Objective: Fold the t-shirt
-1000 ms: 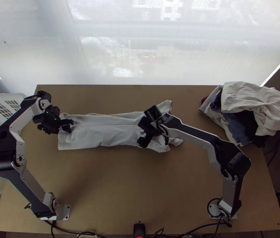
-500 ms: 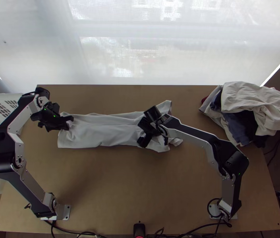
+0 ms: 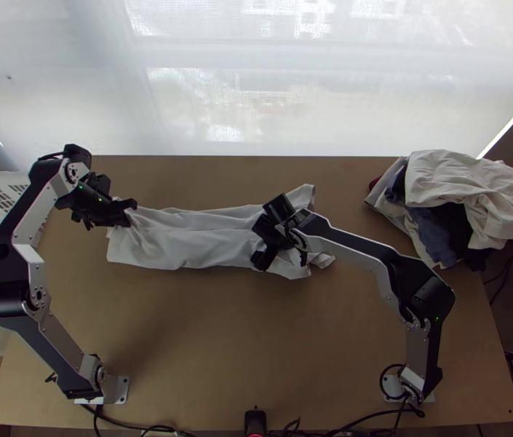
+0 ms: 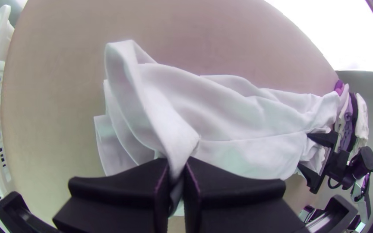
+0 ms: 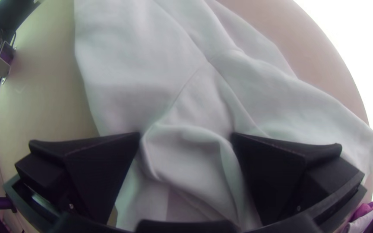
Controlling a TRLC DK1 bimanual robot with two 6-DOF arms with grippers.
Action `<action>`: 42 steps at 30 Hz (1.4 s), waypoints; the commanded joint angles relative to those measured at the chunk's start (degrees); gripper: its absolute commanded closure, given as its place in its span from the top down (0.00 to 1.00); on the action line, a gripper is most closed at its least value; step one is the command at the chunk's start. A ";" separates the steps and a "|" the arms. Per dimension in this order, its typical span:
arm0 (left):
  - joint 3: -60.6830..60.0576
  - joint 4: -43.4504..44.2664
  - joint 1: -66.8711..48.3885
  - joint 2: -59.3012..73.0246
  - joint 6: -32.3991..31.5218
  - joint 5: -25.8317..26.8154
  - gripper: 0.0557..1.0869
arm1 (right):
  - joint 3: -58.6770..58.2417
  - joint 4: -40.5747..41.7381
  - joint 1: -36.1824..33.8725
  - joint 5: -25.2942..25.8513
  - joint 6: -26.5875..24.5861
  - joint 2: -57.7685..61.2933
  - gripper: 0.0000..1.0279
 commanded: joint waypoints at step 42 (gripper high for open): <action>-13.70 10.13 -0.23 1.68 -0.47 0.42 0.12 | 1.01 0.04 0.97 0.16 0.55 -0.03 0.96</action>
